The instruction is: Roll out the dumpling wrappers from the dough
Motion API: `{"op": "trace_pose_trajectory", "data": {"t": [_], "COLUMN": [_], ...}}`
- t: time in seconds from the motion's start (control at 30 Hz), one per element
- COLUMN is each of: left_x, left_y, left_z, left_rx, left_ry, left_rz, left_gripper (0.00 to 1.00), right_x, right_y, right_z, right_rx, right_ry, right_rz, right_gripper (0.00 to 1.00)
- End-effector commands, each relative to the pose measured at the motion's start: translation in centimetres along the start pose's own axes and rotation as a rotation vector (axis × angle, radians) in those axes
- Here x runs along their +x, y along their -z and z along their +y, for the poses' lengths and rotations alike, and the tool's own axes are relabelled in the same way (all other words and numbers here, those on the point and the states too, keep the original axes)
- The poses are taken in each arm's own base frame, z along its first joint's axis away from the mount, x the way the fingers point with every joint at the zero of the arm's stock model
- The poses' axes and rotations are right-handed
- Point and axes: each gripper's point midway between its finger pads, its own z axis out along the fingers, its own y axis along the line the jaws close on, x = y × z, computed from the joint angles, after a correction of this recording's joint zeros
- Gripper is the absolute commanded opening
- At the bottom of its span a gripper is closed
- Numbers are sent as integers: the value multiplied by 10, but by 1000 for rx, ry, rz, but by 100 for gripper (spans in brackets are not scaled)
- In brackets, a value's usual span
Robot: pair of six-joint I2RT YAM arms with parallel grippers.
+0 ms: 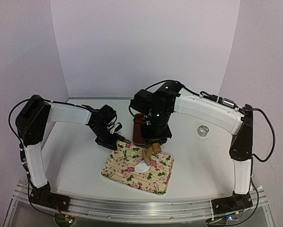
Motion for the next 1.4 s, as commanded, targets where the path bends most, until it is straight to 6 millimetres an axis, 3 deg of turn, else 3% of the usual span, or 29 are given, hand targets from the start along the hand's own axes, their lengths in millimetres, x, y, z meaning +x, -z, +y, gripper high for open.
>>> {"op": "trace_pose_trajectory", "data": {"t": [0.0,0.23,0.73,1.1,1.37], "left_x": [-21,-20,-15,-6,11], "left_y": [13,15,14,11,10], "left_z": [-7,-10,-8,5,19], "left_rx": [-3,15,13,-46,-104], "left_ry": [-44,-20,-11,9,9], "left_rz": [-51,-59,-56,-47,-25], "left_gripper": [0,0,0,0,0], "right_x": [57,48,53,76,85], "right_y": [38,20,-7,-8,-2], "right_z": [-55,-48,-52,-83,-105], "right_rx": [165,201,264,361,397], "right_ry": [-6,24,62,15,-25], "right_rz": [171,178,240,278,288], "right_gripper": [0,0,0,0,0]}}
